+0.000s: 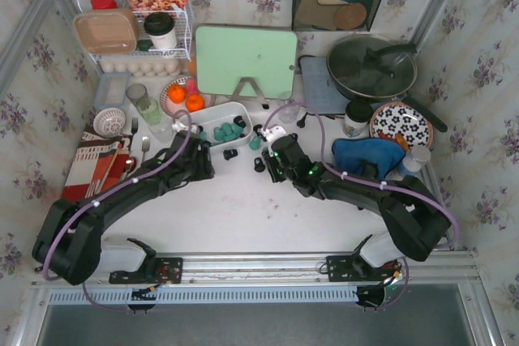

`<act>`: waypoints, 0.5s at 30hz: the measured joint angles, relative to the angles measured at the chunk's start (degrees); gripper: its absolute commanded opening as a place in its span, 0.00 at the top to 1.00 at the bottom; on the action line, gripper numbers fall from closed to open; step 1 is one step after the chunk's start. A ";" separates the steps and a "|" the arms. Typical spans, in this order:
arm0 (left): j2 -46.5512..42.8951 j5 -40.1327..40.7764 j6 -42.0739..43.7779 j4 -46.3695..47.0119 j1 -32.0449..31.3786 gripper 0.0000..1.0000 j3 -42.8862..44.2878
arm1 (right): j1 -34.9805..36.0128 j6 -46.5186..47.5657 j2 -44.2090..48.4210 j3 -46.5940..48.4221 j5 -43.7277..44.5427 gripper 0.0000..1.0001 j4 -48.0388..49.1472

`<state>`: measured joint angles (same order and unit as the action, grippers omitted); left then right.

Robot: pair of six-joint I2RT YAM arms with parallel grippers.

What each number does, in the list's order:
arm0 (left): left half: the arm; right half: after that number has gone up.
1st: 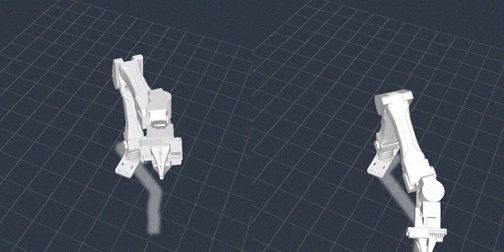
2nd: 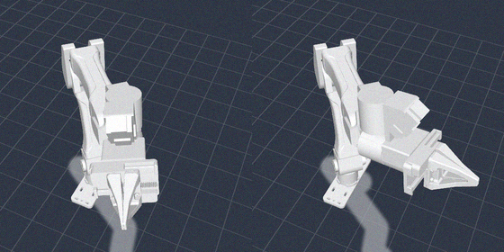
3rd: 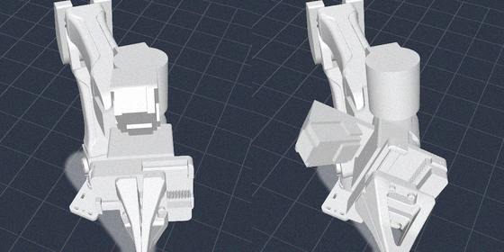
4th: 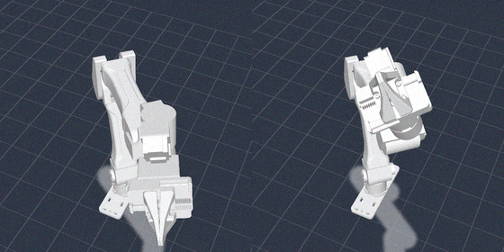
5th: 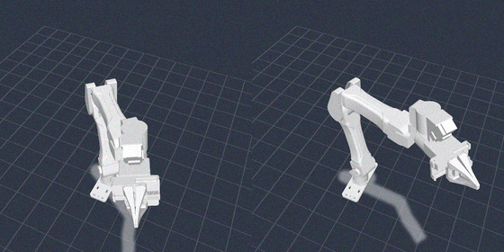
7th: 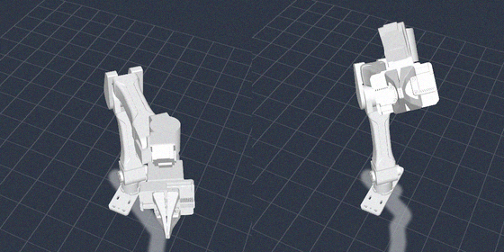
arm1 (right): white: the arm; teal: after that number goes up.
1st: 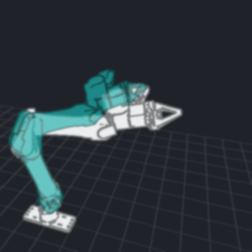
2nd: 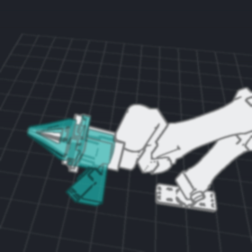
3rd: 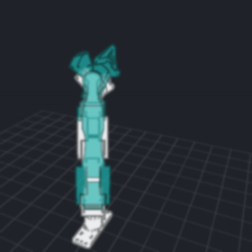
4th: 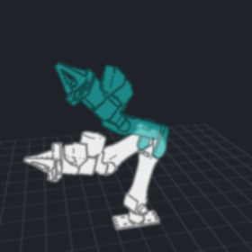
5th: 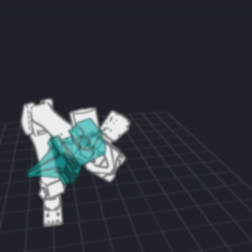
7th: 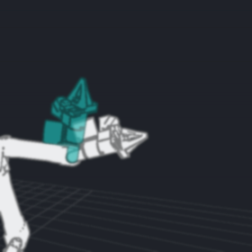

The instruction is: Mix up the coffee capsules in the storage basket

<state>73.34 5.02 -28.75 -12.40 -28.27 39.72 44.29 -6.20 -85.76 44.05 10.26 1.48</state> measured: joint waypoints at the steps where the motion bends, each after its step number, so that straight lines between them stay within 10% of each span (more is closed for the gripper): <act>1: 1.27 0.72 0.02 0.35 -1.14 0.41 1.25 | 0.00 0.00 0.98 -0.28 0.22 0.79 0.15; 15: 3.58 11.87 1.22 2.19 -11.63 0.41 8.09 | -0.28 -0.68 -7.74 15.85 -0.02 0.78 10.43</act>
<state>76.93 16.88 -27.53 -10.22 -39.90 47.81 44.01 -6.87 -93.49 59.90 10.24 11.90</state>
